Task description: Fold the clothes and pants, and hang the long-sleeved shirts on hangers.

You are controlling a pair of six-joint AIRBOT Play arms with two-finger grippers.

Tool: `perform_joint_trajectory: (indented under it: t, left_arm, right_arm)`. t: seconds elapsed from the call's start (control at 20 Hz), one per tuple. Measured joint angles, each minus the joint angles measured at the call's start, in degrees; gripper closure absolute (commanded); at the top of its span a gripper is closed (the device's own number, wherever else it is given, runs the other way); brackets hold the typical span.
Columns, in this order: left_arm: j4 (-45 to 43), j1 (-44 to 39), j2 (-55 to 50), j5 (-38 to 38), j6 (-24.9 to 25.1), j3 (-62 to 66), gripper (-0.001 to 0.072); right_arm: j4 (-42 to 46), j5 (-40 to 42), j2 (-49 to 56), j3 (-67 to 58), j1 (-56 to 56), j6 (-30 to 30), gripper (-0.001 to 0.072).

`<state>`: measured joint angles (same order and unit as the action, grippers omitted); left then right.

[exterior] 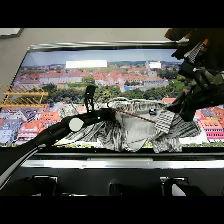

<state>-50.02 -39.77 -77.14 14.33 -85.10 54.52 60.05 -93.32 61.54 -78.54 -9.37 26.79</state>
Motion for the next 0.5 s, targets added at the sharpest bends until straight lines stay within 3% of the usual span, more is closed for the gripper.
perform_joint_trajectory:
  t: [0.5]
  left_arm:
    - [0.4, 5.3, 0.2, 3.1, 4.5, 2.0, 0.0674]
  right_arm:
    - [0.4, -1.0, -2.0, 0.0, 0.0, 1.4, 0.0676]
